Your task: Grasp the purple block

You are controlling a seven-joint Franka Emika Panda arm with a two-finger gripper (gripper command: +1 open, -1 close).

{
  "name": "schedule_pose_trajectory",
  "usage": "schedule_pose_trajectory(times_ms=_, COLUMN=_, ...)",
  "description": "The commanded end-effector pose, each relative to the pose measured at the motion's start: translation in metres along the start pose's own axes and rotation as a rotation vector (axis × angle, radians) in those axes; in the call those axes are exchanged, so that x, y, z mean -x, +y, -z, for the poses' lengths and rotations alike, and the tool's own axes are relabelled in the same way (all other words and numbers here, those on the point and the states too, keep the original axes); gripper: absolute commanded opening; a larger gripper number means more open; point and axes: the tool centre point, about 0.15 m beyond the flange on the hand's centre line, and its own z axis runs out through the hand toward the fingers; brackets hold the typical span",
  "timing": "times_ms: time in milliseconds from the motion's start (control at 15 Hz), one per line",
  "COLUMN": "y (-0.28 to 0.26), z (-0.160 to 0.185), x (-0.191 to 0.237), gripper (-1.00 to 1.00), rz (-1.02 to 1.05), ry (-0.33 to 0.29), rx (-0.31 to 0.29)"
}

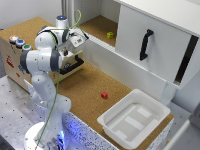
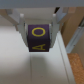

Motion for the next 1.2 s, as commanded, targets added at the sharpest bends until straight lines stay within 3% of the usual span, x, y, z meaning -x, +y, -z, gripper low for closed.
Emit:
schedule_pose_trajectory(times_ms=0, y=0.03, z=0.041, x=0.019, gripper=-1.0, rz=-0.145, ry=-0.045, rx=0.048)
schedule_pose_trajectory(times_ms=267, y=0.046, z=0.083, x=0.065, gripper=-1.0, rz=-0.299, ry=-0.047, rx=0.113)
schedule_pose_trajectory(times_ms=467, y=0.051, z=0.093, x=0.105, gripper=-1.0, rz=-0.407, ry=-0.078, rx=0.135)
schedule_pose_trajectory(times_ms=800, y=0.045, z=0.094, x=0.184, gripper=-1.0, rz=-0.579, ry=-0.126, rx=0.138)
schedule_pose_trajectory(times_ms=1133, y=0.027, z=0.097, x=0.277, gripper=-1.0, rz=-0.708, ry=-0.133, rx=0.118)
